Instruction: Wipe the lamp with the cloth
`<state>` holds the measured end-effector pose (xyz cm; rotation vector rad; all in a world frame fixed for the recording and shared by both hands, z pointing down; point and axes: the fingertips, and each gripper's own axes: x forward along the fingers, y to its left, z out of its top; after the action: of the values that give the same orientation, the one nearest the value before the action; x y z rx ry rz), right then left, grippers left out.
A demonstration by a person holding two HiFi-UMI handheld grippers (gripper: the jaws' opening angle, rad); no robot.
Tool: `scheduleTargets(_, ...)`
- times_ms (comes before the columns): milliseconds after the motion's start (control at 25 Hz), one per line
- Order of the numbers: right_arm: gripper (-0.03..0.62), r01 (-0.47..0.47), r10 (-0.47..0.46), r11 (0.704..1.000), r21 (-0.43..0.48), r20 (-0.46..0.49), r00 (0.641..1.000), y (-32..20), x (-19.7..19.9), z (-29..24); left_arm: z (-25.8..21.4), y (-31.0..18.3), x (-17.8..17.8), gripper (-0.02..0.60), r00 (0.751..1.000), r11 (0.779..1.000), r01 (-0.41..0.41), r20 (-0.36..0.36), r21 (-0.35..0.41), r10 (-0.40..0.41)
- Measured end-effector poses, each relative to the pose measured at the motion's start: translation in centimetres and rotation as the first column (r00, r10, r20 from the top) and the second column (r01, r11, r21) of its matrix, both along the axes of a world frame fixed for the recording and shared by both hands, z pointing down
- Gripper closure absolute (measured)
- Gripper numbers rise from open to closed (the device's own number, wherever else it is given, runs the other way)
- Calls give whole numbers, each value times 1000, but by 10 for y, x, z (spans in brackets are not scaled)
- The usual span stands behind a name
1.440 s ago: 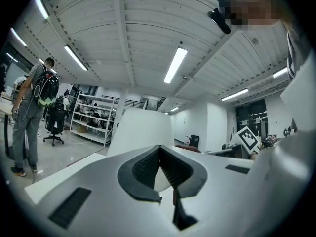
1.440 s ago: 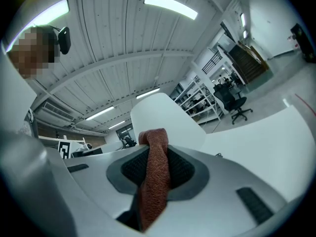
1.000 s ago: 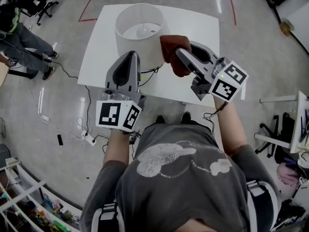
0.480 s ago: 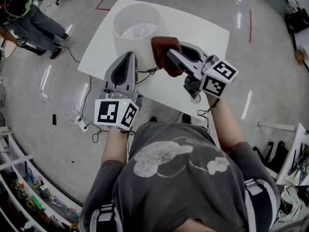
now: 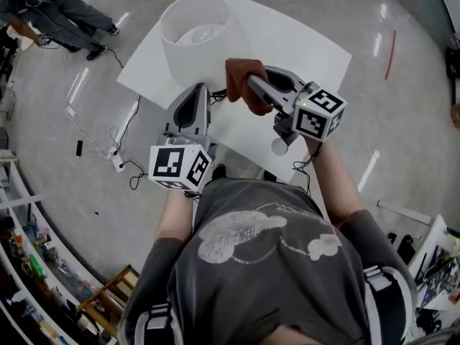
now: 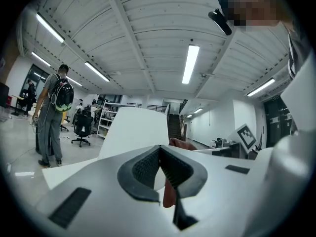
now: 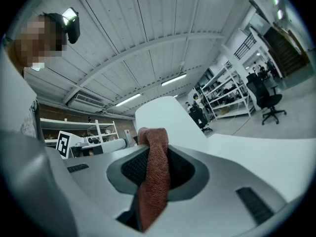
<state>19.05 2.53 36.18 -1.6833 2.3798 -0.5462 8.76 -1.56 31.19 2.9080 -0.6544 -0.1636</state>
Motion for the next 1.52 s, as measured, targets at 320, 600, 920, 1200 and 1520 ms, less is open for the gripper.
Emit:
scheduleTargets(320, 508, 50, -51, 994, -102, -5, 999, 3, 9, 49, 41, 18, 3, 574, 996, 995, 72, 51, -67, -68)
scheduleTargets(600, 508, 71, -74, 986, -152, -14, 997, 34, 22, 71, 64, 43, 10, 574, 991, 985, 124, 60, -116, -118)
scheduleTargets(920, 508, 47, -48, 996, -70, -5, 999, 17, 18, 25, 29, 20, -7, 574, 993, 992, 114, 26, -54, -113)
scheduleTargets(1200, 508, 27, -24, 999, 45, -69, 997, -2, 28, -36, -15, 4, 7, 574, 997, 997, 69, -43, 18, -68)
scheduleTargets(1520, 508, 12, -1, 994, 109, -96, 995, -24, 24, -77, -47, -4, 15, 574, 994, 999, 15, -110, 43, -10)
